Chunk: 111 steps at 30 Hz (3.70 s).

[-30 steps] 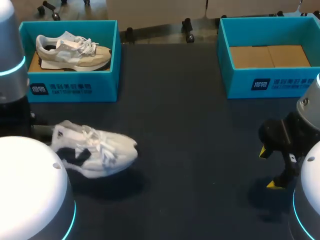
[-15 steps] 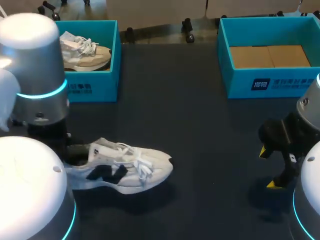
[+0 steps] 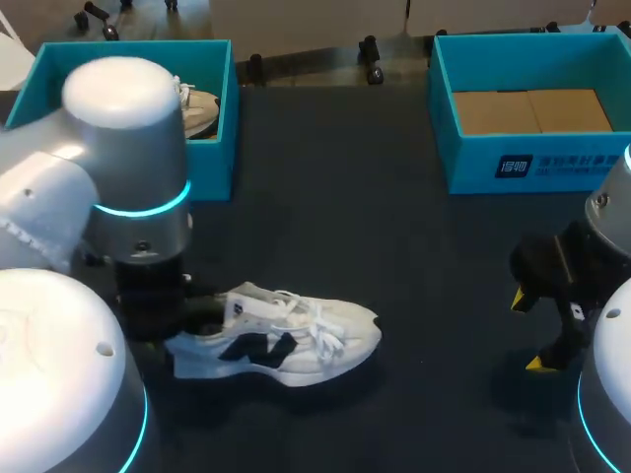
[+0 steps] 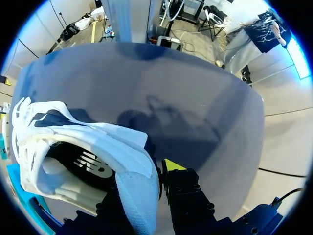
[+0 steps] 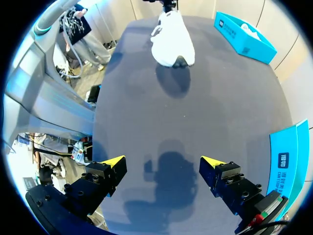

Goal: Take the shoe out of the shoebox, open the shoe tongue, remove and reinsert the insole, then place the shoe into the shoebox

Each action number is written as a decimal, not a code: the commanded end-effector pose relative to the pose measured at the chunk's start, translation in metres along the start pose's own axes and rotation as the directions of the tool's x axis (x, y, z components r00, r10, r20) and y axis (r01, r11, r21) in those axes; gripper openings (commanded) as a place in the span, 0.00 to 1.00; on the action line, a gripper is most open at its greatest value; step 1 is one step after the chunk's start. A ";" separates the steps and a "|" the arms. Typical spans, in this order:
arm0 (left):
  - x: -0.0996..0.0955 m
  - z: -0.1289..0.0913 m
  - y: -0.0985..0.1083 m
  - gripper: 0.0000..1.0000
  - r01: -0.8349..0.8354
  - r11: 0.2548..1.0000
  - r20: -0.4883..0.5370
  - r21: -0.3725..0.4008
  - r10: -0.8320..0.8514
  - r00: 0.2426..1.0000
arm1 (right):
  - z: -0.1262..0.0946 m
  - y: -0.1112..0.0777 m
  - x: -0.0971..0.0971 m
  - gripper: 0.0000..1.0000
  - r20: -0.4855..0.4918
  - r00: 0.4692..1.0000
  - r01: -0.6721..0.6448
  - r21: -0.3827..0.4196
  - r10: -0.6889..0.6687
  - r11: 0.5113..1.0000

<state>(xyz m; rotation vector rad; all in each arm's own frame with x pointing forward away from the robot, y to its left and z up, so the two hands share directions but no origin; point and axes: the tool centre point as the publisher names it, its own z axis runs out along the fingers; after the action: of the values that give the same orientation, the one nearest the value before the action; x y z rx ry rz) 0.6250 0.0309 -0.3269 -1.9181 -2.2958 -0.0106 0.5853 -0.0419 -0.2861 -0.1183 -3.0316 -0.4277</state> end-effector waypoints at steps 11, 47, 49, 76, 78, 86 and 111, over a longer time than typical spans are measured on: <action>-0.036 0.009 0.002 0.00 -0.014 1.000 -0.035 0.005 0.014 0.999 | 0.001 0.000 0.000 1.00 0.001 1.000 0.001 0.001 -0.001 1.000; -0.150 0.053 0.018 0.00 0.000 0.997 -0.059 -0.076 -0.005 0.998 | 0.001 0.000 0.000 1.00 0.001 1.000 0.001 0.001 -0.001 1.000; -0.151 0.053 0.018 0.00 -0.004 0.997 -0.061 -0.078 -0.001 0.998 | 0.001 0.000 0.000 1.00 0.001 1.000 0.001 0.001 -0.001 1.000; -0.144 0.051 0.021 0.48 -0.046 0.997 -0.021 -0.064 0.045 0.999 | 0.001 0.000 0.000 1.00 0.001 1.000 0.001 0.001 -0.001 1.000; -0.141 0.048 0.018 0.57 -0.054 0.997 -0.014 -0.058 0.054 0.998 | 0.001 0.000 0.000 1.00 0.001 1.000 0.001 0.001 -0.001 1.000; -0.136 0.035 0.016 0.89 -0.100 0.994 0.040 -0.045 0.102 0.994 | 0.001 0.000 0.000 1.00 0.001 1.000 0.001 0.001 -0.001 1.000; -0.105 -0.045 0.002 1.00 -0.185 0.983 0.162 0.010 0.181 0.970 | 0.001 0.000 0.000 1.00 0.001 1.000 0.001 0.001 -0.001 1.000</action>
<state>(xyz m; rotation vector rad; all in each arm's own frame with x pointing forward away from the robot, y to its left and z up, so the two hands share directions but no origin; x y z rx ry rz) 0.6550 -0.0905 -0.3094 -2.1641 -2.1692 0.1774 0.5853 -0.0419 -0.2861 -0.1183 -3.0317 -0.4277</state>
